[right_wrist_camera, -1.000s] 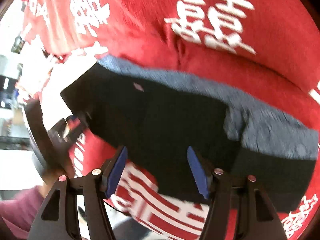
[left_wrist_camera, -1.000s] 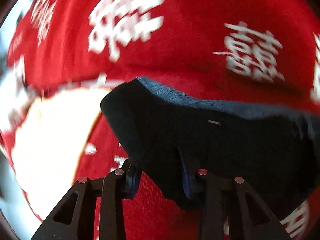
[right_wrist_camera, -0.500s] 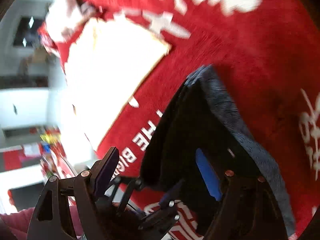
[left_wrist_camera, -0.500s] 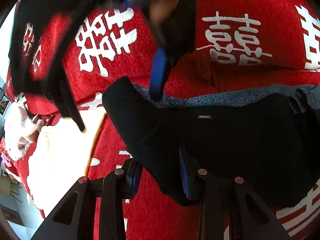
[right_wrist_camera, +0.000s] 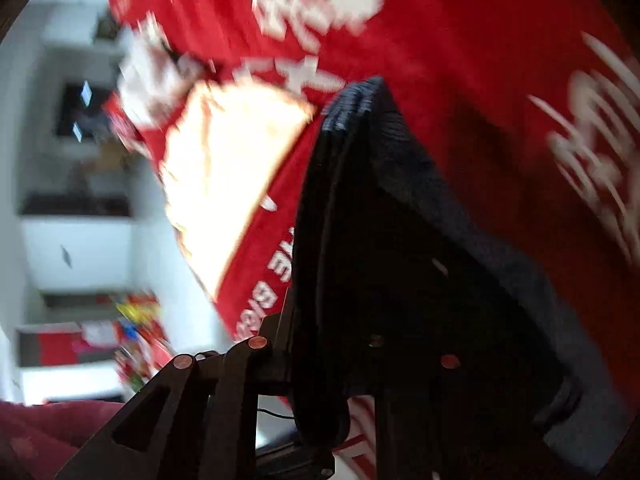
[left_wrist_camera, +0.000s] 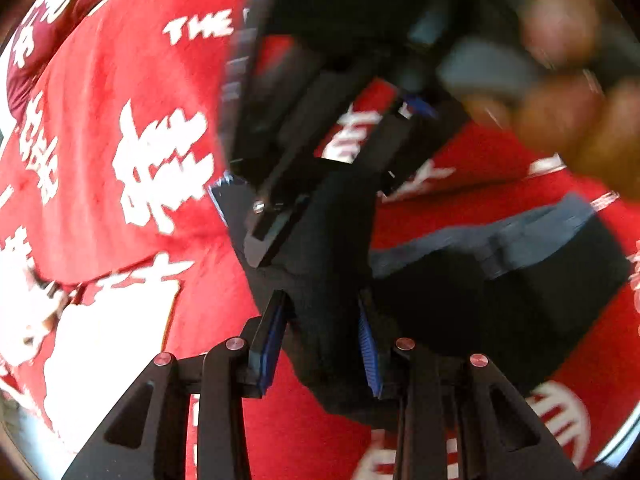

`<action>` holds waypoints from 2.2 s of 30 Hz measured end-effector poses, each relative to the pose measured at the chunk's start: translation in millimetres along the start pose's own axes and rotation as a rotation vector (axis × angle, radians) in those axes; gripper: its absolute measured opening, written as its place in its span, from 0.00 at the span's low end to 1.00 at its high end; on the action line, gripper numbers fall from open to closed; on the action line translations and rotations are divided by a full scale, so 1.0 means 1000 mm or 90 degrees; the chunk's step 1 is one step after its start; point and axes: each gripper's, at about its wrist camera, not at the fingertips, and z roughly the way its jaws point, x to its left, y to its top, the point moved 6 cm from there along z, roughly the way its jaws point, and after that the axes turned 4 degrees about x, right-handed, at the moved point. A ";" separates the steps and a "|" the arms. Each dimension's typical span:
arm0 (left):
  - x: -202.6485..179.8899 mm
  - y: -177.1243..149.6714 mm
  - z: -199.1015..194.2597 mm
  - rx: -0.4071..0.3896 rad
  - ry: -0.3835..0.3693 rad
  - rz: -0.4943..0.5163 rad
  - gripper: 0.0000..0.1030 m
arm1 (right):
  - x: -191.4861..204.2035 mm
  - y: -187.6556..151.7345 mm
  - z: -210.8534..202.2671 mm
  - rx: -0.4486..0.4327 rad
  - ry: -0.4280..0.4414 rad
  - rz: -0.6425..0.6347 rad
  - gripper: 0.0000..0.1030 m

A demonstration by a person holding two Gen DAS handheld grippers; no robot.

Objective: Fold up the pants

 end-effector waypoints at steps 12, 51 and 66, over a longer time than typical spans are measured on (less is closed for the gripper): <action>-0.199 0.044 -0.051 -0.024 -0.142 0.175 0.34 | -0.110 -0.164 -0.163 -0.262 0.053 0.132 0.18; -0.150 -0.021 0.053 0.288 -0.130 -0.013 0.65 | -0.217 -0.299 -0.115 -0.249 -0.258 0.311 0.27; -0.116 -0.032 0.050 0.331 -0.151 -0.035 0.89 | -0.195 -0.303 -0.113 -0.228 -0.305 0.383 0.53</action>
